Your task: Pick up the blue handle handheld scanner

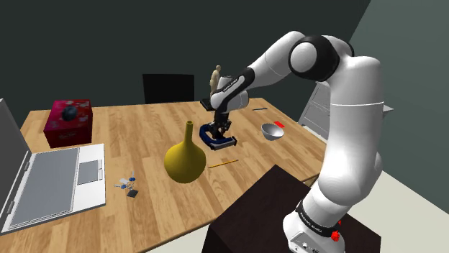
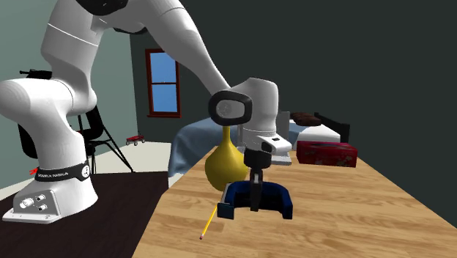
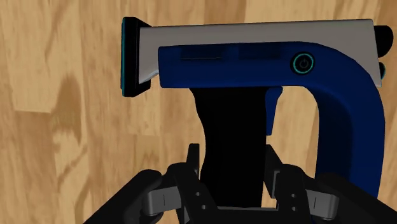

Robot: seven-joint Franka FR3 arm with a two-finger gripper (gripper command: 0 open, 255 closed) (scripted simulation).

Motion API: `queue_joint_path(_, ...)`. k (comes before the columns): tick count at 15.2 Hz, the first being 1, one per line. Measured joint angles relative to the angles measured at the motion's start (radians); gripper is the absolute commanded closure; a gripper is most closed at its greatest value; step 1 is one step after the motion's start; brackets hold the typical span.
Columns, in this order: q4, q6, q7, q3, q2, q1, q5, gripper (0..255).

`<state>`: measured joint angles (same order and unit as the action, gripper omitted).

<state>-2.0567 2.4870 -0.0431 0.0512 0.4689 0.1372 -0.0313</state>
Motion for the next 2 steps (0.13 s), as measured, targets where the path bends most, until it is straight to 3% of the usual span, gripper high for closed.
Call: queue_joint_path(2, -0.001, -0.018, 0.001, 0.002, -0.019, 0.001, 0.001, 255)
